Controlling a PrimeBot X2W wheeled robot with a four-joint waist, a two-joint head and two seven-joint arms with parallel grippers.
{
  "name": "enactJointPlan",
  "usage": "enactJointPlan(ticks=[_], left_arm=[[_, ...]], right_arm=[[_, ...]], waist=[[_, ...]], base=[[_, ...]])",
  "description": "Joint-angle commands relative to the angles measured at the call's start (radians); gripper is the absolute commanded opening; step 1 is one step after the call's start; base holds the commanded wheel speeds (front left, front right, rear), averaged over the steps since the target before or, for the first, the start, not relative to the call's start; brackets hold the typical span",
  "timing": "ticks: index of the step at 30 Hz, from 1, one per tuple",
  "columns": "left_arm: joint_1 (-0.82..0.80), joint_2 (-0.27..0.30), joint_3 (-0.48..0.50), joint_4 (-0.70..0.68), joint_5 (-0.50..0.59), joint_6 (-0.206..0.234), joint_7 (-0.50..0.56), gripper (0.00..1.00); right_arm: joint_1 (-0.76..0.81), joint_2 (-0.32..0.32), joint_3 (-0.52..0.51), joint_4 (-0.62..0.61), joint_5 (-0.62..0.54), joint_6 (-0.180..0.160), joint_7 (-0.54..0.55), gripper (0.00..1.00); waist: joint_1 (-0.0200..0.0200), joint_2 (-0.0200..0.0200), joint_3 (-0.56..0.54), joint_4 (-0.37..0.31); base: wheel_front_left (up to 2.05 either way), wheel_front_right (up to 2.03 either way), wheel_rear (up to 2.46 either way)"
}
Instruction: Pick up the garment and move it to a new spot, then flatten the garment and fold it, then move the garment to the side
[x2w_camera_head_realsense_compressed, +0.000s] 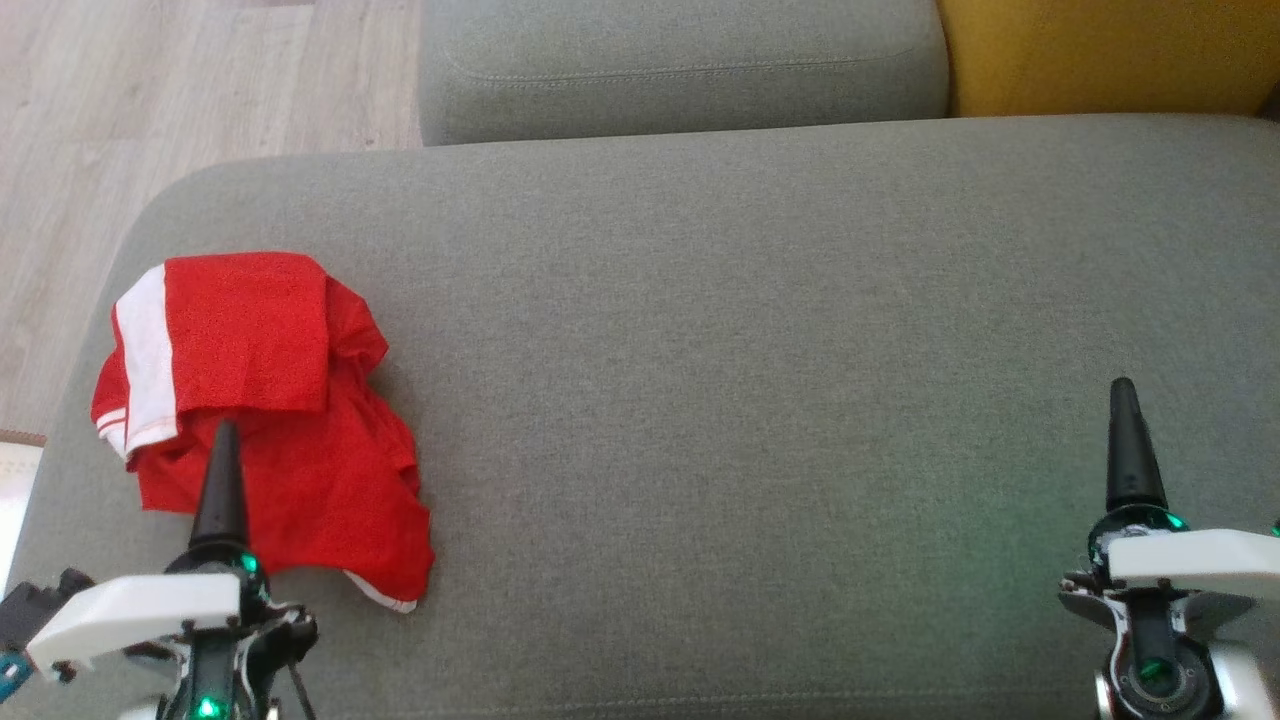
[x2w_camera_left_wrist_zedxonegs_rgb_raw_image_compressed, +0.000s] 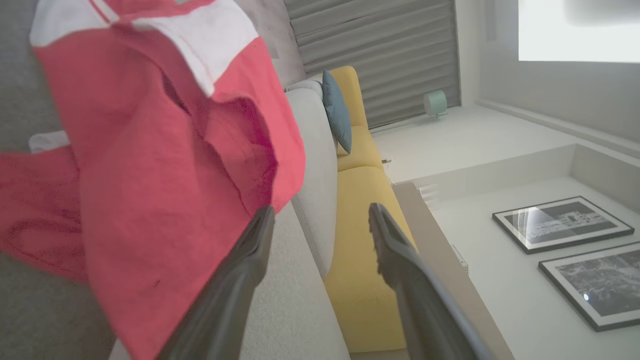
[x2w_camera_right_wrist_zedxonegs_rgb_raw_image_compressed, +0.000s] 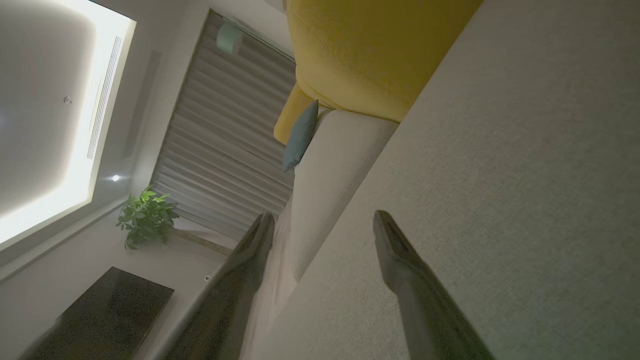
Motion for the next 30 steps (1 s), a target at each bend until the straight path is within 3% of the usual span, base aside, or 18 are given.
enactJointPlan(ticks=[1,30], left_arm=[[-0.048,0.011,0.004,-0.054,0.035,0.007,-0.010,1.00],[-0.044,0.017,-0.186,-0.158,0.648,0.106,-0.095,1.00]], right_arm=[[-0.050,-0.006,0.015,-0.051,-0.042,0.003,-0.013,1.00],[-0.034,-0.008,0.117,-0.140,-0.550,0.004,-0.098,1.00]], waist=[[0.0000,0.0000,0.001,0.000],[0.0000,0.0000,0.002,-0.007]], base=[[0.00,0.00,0.00],[0.00,0.00,0.00]])
